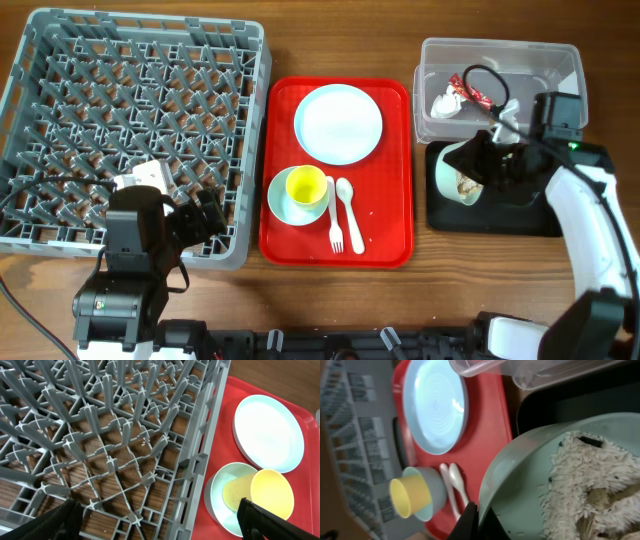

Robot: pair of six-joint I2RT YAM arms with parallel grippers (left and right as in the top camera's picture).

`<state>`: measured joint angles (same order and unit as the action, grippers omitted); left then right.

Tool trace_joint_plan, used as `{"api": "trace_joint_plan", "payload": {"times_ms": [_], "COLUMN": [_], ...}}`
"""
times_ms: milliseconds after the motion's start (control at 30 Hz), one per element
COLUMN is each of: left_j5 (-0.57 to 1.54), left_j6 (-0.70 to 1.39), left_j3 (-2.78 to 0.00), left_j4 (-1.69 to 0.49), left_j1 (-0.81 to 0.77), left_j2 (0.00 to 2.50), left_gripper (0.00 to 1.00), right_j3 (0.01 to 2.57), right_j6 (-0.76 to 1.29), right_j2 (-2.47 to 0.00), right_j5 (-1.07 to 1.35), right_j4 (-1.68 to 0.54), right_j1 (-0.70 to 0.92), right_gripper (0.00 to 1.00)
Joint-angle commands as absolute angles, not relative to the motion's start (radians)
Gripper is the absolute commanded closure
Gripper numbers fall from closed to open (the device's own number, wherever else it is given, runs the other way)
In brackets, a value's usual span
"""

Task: Sort waste into correct bins and load items into the dishwasher rack
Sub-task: 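Tip the bowl over the black tray to dump the rice scraps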

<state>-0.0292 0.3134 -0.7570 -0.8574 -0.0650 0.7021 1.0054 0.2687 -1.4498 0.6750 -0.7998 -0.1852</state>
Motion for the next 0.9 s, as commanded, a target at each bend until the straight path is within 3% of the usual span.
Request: {"api": "trace_joint_plan", "payload": {"times_ms": [0,167,400,600,867], "left_j5": [-0.035,-0.035,-0.035,-0.035,-0.035], "left_j6": [0.323,0.323,0.323,0.323,0.323], "left_j3": [-0.772,-0.772,-0.772,-0.772,-0.772], "left_j4": [-0.854,-0.854,-0.854,-0.854,-0.854], "left_j1": [-0.069,-0.069,-0.069,-0.069,-0.069], "left_j2": [0.701,0.701,0.701,0.701,0.701], "left_gripper": [0.00,0.00,0.00,0.00,0.00], "right_j3": [1.026,1.026,1.026,1.026,1.026], "right_j6": [0.130,0.081,0.187,0.358,0.395], "right_j2": [-1.537,-1.646,-1.648,-1.648,-1.648], "right_j5": [0.963,1.237,1.275,1.382,1.449], "right_j4": [-0.798,-0.798,-0.796,-0.736,-0.691], "right_j1": [-0.263,-0.400,-0.583,-0.604,-0.604], "right_gripper": [0.96,0.96,0.96,0.96,0.96]}}
